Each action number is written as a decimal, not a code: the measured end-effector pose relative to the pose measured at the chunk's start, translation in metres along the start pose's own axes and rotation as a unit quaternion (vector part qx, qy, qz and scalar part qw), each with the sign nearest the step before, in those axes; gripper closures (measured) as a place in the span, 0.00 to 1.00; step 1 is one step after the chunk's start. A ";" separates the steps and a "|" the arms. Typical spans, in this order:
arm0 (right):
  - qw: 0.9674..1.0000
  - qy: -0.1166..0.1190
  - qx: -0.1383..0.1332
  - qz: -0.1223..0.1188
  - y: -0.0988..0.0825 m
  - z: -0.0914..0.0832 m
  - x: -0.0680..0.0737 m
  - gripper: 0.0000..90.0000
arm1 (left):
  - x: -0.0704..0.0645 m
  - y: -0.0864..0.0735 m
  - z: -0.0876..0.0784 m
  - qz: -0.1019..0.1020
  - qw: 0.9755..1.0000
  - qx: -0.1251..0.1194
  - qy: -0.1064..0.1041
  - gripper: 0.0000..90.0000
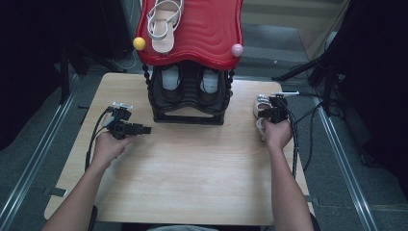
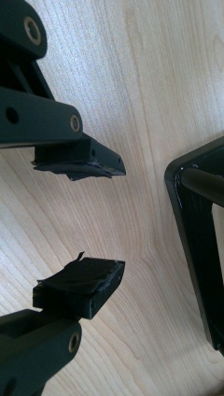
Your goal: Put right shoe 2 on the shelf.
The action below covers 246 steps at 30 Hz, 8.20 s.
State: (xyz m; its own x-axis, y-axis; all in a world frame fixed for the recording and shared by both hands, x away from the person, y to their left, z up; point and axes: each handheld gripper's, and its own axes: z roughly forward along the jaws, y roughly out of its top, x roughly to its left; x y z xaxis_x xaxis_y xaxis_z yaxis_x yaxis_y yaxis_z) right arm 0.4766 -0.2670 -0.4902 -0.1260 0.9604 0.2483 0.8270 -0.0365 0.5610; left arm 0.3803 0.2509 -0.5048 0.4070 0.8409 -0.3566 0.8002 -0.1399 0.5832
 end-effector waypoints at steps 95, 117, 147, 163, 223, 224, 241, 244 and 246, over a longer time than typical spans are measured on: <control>0.985 0.078 -0.125 -0.094 0.120 -0.166 0.100 0.98 | -0.003 0.000 0.006 -0.001 1.000 0.012 -0.010 0.53; 0.972 0.086 -0.180 -0.127 0.181 -0.248 0.159 0.98 | -0.005 0.000 0.008 0.003 1.000 0.016 -0.012 0.53; 0.953 0.081 -0.187 -0.225 0.181 -0.207 0.258 0.98 | -0.005 0.000 0.010 0.004 1.000 0.020 -0.013 0.53; 0.958 0.102 -0.177 -0.202 0.166 -0.196 0.256 0.98 | -0.006 0.000 0.011 0.008 1.000 0.021 -0.012 0.53; 0.958 0.100 -0.213 -0.165 0.161 -0.219 0.193 0.77 | -0.006 -0.001 0.012 0.012 0.999 0.029 -0.007 0.52; 0.958 0.099 -0.214 -0.164 0.159 -0.218 0.191 0.77 | -0.006 -0.001 0.013 0.010 1.000 0.029 -0.008 0.52; 0.963 0.090 -0.208 -0.142 0.139 -0.202 0.149 0.76 | -0.006 -0.001 0.014 0.013 0.999 0.031 -0.009 0.52; 0.964 0.090 -0.204 -0.142 0.132 -0.196 0.143 0.75 | -0.006 -0.001 0.014 0.010 0.999 0.029 -0.009 0.52; 0.965 0.092 -0.201 -0.140 0.127 -0.191 0.140 0.75 | -0.006 -0.001 0.014 0.010 0.999 0.029 -0.009 0.52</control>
State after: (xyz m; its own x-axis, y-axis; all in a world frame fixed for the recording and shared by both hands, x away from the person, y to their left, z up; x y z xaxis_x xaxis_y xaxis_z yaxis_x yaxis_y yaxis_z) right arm 0.4597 -0.1903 -0.2332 -0.4397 0.8844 0.1566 0.4707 0.0784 0.8788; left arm 0.3831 0.2387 -0.5136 0.4301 0.8286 -0.3585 0.8161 -0.1870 0.5469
